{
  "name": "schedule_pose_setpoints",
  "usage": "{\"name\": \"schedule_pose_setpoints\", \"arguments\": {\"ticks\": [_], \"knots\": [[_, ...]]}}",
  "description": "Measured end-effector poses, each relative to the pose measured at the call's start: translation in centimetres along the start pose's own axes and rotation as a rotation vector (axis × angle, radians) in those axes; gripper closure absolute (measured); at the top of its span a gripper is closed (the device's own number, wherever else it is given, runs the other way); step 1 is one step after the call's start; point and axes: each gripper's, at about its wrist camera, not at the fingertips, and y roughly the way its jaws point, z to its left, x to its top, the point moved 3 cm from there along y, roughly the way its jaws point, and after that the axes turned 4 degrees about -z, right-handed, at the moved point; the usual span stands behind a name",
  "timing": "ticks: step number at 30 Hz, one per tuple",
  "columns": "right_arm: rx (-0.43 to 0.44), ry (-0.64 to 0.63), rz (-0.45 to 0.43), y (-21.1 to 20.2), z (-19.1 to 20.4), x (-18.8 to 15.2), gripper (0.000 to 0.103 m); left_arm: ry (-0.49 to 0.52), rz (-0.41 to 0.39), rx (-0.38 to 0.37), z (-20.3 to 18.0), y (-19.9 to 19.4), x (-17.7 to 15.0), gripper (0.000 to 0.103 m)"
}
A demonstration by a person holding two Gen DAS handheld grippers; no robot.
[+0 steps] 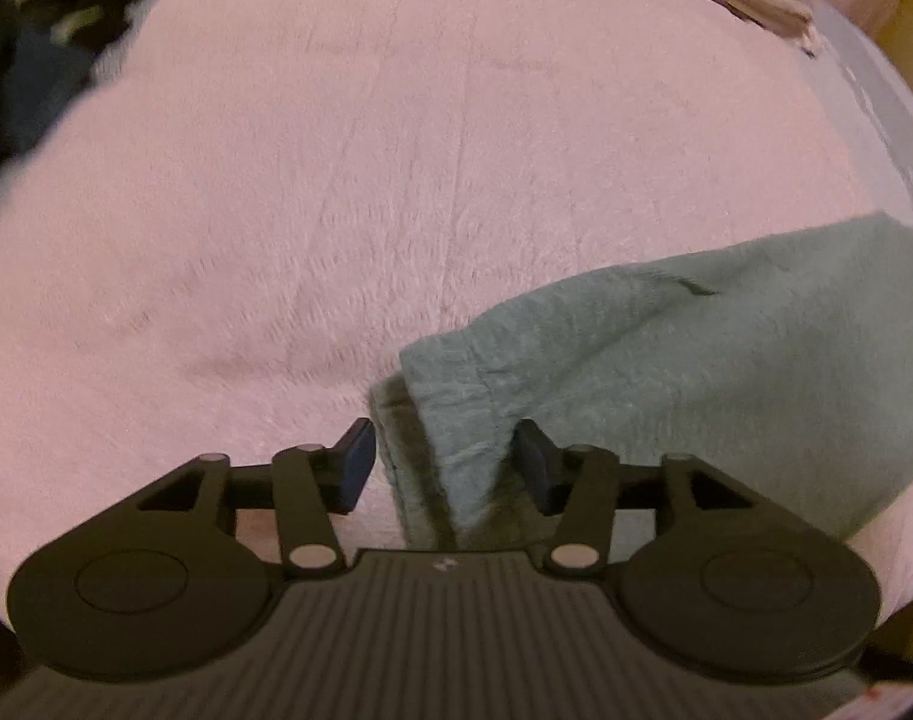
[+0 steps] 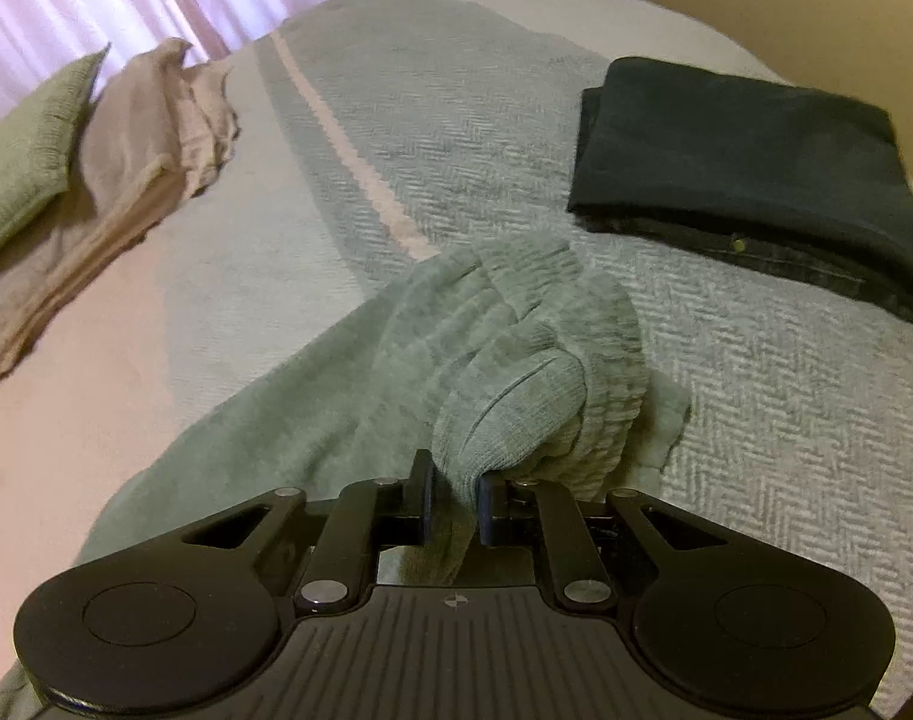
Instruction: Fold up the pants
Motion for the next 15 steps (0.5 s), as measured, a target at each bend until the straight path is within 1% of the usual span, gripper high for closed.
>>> {"name": "schedule_pose_setpoints", "arguments": {"ticks": [1, 2, 3, 4, 5, 6, 8, 10, 11, 12, 13, 15], "knots": [[0.009, 0.001, 0.011, -0.1, -0.2, 0.0, 0.087, 0.024, 0.001, 0.015, -0.5, -0.7, 0.4, 0.054], [0.02, 0.002, 0.018, -0.3, -0.5, 0.0, 0.077, 0.05, 0.0, 0.032, -1.3, -1.4, 0.8, 0.055], [0.034, 0.01, 0.022, -0.5, -1.0, 0.0, 0.07, 0.085, -0.005, 0.048, -2.3, -2.0, 1.4, 0.061], [0.057, 0.028, 0.029, -0.8, -1.6, 0.0, 0.058, 0.117, -0.016, 0.06, -3.5, -2.9, 1.8, 0.06], [0.085, 0.044, 0.033, -1.2, -2.2, 0.1, 0.053, 0.145, -0.02, 0.063, -4.8, -3.6, 2.4, 0.059], [0.109, 0.045, 0.032, -1.7, -2.9, 0.1, 0.052, 0.167, -0.016, 0.068, -6.1, -4.2, 3.0, 0.058], [0.12, 0.003, 0.033, -2.5, -4.1, 0.0, 0.051, 0.218, -0.04, 0.096, -9.1, -5.5, 4.1, 0.057], [0.12, -0.047, 0.055, -2.6, -5.8, 0.0, 0.051, 0.284, -0.079, 0.097, -13.9, -6.8, 5.3, 0.057], [0.119, -0.075, 0.07, -2.5, -6.8, 0.0, 0.051, 0.316, -0.096, 0.077, -16.7, -7.2, 5.8, 0.057], [0.119, -0.094, 0.082, -2.3, -7.6, 0.1, 0.051, 0.358, -0.116, 0.044, -20.3, -7.5, 6.1, 0.056], [0.12, -0.112, 0.098, -2.0, -8.7, 0.2, 0.051, 0.401, -0.133, 0.011, -24.0, -7.8, 6.2, 0.053], [0.129, -0.149, 0.128, -1.4, -10.7, 0.7, 0.051, 0.499, -0.164, -0.073, -32.6, -7.8, 6.2, 0.048]]}}
